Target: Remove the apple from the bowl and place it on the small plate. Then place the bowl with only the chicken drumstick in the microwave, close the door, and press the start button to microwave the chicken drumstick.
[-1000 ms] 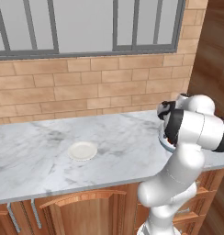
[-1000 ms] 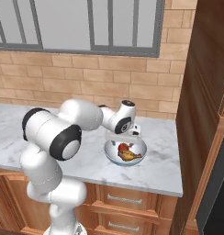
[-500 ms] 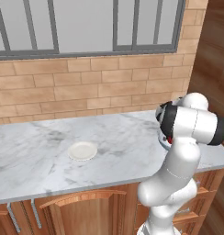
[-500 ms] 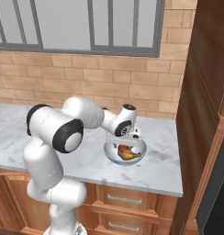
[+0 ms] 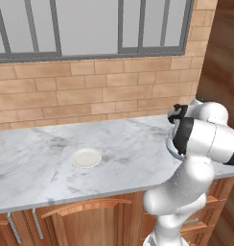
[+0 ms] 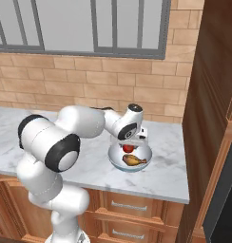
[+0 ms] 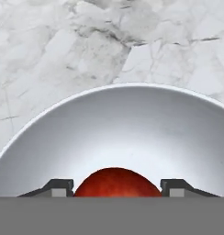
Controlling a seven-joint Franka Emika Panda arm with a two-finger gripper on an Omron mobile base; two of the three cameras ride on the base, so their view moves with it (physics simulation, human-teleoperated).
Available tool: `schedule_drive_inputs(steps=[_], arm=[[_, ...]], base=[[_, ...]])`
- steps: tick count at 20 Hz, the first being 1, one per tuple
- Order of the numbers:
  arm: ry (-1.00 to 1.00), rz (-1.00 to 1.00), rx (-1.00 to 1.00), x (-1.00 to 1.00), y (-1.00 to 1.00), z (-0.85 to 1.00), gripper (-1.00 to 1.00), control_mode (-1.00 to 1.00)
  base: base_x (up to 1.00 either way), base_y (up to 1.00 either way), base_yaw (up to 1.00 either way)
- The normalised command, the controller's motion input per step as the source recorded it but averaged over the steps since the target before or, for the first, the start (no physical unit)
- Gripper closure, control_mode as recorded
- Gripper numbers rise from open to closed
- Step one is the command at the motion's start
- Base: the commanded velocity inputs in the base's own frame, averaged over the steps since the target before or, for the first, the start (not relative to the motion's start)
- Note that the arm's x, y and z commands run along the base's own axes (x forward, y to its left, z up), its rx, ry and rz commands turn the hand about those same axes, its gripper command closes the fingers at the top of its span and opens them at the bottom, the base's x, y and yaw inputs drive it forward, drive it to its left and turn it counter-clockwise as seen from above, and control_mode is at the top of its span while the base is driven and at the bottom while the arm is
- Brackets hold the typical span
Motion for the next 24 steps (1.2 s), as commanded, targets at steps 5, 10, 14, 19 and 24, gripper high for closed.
schedule_drive_inputs(steps=[5, 10, 14, 19, 24], arm=[[-0.38, 0.06, -0.04, -0.4, 0.52, 0.85, 1.0, -1.0], [-0.2, 0.04, -0.07, -0.36, 0.89, 0.68, 1.0, -1.0], [0.0, 0.07, -0.09, -0.21, 1.0, 0.31, 1.0, -1.0], [0.15, 0.05, -0.12, -0.03, 1.0, 0.15, 1.0, -1.0], [0.25, 0.02, -0.13, 0.0, 1.0, 0.02, 1.0, -1.0]], base=[[0.0, 0.0, 0.0], [0.0, 0.0, 0.0], [0.0, 0.0, 0.0], [0.0, 0.0, 0.0], [0.0, 0.0, 0.0]])
